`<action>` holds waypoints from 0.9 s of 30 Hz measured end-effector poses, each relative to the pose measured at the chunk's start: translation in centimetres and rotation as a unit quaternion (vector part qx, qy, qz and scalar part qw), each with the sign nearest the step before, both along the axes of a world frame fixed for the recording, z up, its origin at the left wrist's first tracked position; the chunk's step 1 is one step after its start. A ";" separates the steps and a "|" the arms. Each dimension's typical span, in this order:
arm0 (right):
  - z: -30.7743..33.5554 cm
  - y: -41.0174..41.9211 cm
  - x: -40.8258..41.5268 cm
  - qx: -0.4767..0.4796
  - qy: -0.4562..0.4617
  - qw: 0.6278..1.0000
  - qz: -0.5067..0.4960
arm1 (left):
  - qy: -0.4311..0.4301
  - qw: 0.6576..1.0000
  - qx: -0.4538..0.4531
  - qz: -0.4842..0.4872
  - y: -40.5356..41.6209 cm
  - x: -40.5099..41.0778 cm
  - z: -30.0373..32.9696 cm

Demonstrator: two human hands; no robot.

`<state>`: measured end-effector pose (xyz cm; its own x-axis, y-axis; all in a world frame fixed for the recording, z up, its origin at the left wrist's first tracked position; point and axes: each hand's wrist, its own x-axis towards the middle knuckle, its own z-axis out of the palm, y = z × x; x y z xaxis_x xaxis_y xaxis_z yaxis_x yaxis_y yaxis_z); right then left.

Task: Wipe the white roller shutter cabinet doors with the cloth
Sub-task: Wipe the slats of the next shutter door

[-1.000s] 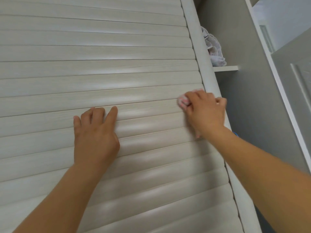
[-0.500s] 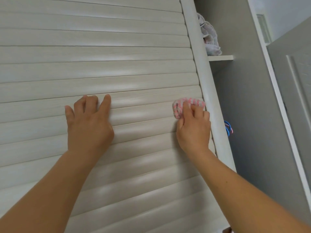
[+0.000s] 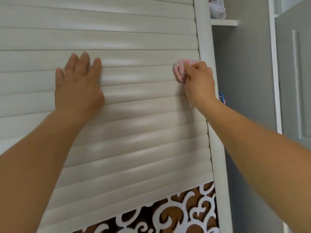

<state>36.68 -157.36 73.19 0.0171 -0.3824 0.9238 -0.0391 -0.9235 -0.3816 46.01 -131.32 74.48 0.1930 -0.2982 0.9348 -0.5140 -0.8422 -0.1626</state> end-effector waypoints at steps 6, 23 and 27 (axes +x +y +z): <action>-5.3 5.4 2.9 -0.168 0.034 0.985 -0.005 | 0.037 0.999 -0.003 -0.002 -0.1 -0.6 -0.3; -7.9 10.4 5.9 -0.289 0.024 0.955 0.059 | 0.106 0.994 0.016 0.013 1.0 -2.2 -2.3; -6.3 9.1 5.1 -0.378 0.043 0.924 0.044 | 0.111 0.992 0.041 0.030 1.9 -2.4 -3.1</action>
<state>41.81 -148.30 66.84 0.1022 0.3769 0.9206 0.0478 -0.9262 0.3739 43.57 -129.40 71.36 0.4117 -0.3536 0.8399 -0.4949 -0.8607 -0.1198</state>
